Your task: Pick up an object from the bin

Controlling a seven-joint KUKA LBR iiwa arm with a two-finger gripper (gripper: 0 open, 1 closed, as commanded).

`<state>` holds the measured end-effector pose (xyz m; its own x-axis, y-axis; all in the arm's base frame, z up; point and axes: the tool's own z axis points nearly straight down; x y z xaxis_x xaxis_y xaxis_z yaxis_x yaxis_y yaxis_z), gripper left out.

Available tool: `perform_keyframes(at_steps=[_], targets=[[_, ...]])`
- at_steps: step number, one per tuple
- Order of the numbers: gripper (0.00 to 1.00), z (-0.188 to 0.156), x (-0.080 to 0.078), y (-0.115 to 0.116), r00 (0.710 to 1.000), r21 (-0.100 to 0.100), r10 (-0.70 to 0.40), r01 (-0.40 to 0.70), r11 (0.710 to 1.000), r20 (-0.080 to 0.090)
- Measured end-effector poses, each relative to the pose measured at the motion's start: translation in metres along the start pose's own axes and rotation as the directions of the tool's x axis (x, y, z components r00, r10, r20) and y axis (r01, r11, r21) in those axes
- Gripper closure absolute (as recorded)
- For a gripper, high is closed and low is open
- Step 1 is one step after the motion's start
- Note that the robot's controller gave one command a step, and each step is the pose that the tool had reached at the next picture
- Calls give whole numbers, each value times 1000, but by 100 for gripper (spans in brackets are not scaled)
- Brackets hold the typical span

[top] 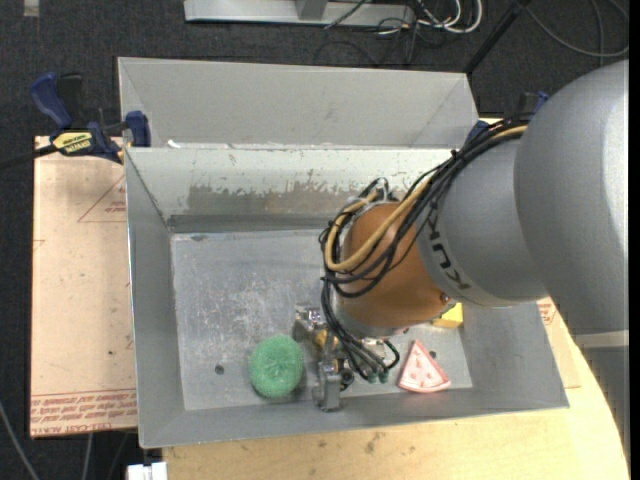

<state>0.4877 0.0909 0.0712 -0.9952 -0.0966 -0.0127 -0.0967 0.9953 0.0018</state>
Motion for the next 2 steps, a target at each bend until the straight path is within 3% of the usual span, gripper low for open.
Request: perform_keyframes(at_steps=[1,2], targets=[[0,0,0,0,1000,0,0,0,1000,-1],[0,2,-44,15,999,1,-49,49,999,-13]])
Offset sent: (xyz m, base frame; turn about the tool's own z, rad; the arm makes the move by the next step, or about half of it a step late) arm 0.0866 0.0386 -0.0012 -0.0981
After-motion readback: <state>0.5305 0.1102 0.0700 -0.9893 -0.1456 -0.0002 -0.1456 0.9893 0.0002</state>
